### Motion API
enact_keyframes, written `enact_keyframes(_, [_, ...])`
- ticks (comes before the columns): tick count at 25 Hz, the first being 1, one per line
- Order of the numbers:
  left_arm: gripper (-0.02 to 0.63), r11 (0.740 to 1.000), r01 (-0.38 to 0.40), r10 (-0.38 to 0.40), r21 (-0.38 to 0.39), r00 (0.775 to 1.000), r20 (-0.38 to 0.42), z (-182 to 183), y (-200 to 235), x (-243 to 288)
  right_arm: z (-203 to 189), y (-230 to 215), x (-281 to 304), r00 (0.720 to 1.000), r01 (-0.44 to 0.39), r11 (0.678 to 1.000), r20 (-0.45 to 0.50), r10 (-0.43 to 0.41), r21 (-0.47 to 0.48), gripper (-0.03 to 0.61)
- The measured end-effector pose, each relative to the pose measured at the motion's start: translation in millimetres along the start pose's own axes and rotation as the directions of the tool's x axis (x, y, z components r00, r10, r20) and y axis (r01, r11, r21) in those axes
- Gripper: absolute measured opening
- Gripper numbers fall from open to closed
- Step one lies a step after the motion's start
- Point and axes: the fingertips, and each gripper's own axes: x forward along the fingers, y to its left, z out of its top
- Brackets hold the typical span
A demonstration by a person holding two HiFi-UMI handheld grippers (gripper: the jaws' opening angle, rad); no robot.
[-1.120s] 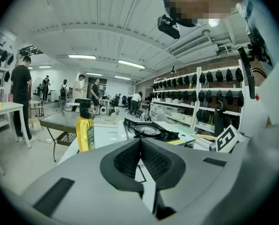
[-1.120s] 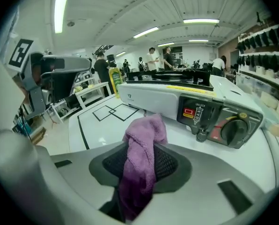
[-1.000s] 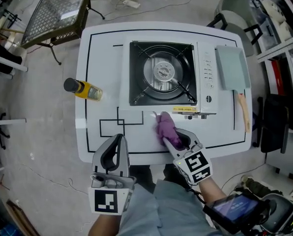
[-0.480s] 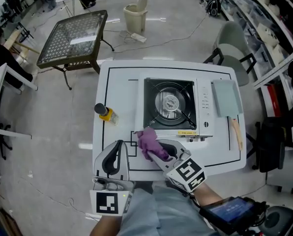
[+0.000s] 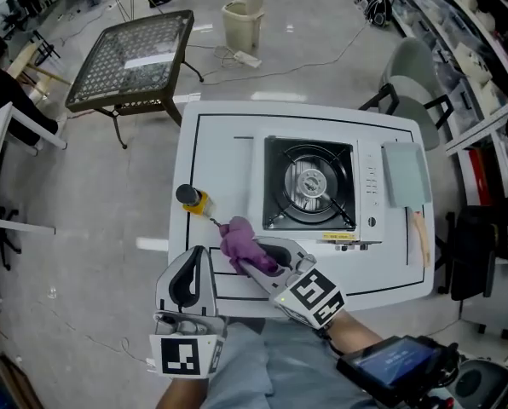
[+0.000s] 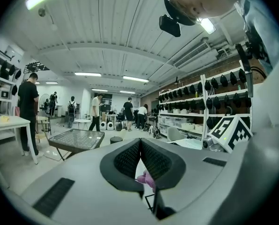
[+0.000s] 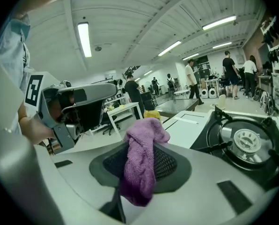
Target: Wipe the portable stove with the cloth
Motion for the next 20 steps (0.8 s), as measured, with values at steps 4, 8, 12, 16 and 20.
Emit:
enact_keyframes(4, [0.018,1.0,0.003,-0.005,-0.023,0.998,-0.056,-27,10,11,-18,-14,18,0.999,0.003,0.999,-0.035,-0.001,0.049,0.144])
enact_keyframes(8, [0.018,0.999,0.018,-0.022,-0.039,0.995,-0.096,-46,16,19,-33,-21,26,0.998,0.012,0.994,-0.056,-0.007,0.105,0.144])
enact_keyframes(12, [0.018,0.999,0.031,-0.036,-0.039,0.992,-0.122,-56,6,26,-39,-27,21,0.998,0.011,0.991,-0.056,-0.003,0.131,0.144])
enact_keyframes(16, [0.018,0.999,0.03,-0.033,-0.028,0.991,-0.127,-58,-13,31,-45,-34,9,0.999,-0.001,0.989,-0.039,0.007,0.151,0.144])
enact_keyframes(20, [0.018,1.0,0.02,-0.022,-0.023,0.993,-0.12,-55,-31,30,-51,-40,-5,0.999,-0.002,0.987,-0.036,0.008,0.162,0.144])
